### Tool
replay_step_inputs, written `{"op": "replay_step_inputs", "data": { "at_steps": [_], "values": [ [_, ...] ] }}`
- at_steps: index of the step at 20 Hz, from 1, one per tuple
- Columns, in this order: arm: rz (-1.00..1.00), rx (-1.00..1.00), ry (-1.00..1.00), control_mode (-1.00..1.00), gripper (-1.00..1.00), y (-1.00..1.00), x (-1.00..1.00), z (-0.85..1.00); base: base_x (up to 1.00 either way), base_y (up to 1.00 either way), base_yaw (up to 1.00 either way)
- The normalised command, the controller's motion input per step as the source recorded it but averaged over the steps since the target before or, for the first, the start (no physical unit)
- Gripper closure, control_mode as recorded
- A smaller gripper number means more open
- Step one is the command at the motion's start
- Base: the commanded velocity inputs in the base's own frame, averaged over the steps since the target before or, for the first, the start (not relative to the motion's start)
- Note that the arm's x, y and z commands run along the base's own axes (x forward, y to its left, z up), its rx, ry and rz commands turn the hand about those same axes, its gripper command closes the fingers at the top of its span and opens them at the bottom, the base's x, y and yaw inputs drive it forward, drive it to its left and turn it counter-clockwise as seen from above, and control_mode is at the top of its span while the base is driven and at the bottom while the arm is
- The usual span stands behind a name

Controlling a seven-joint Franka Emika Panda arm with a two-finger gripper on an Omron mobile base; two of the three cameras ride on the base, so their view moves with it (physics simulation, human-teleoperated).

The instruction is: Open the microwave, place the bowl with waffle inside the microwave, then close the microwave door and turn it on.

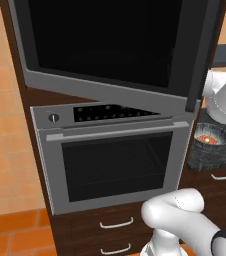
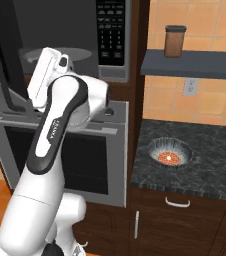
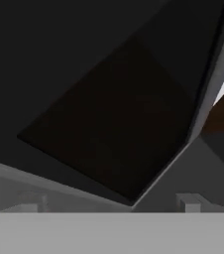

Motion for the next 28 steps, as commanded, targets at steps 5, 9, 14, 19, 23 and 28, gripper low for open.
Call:
{"op": "replay_step_inputs", "data": {
  "at_steps": [5, 9, 14, 19, 23, 28],
  "values": [
    [0.26, 0.01, -0.06, -1.0, -1.0, 0.58, -0.62, 0.19, 0.0, 0.0, 0.0],
    [0.23, 0.0, -0.13, -1.0, -1.0, 0.62, -0.91, 0.2, 0.0, 0.0, 0.0],
    [0.2, 0.0, -0.15, -1.0, -1.0, 0.64, -0.89, 0.02, 0.0, 0.0, 0.0],
    [0.15, 0.0, -0.12, -1.0, -1.0, 0.74, -0.61, 0.0, 0.0, 0.0, 0.0],
    [0.06, -0.02, -0.09, -1.0, -1.0, 0.7, -0.37, 0.0, 0.0, 0.0, 0.0],
    [-0.08, -0.04, -0.01, -1.0, -1.0, -0.17, -0.14, 0.0, 0.0, 0.0, 0.0]
  ]
}}
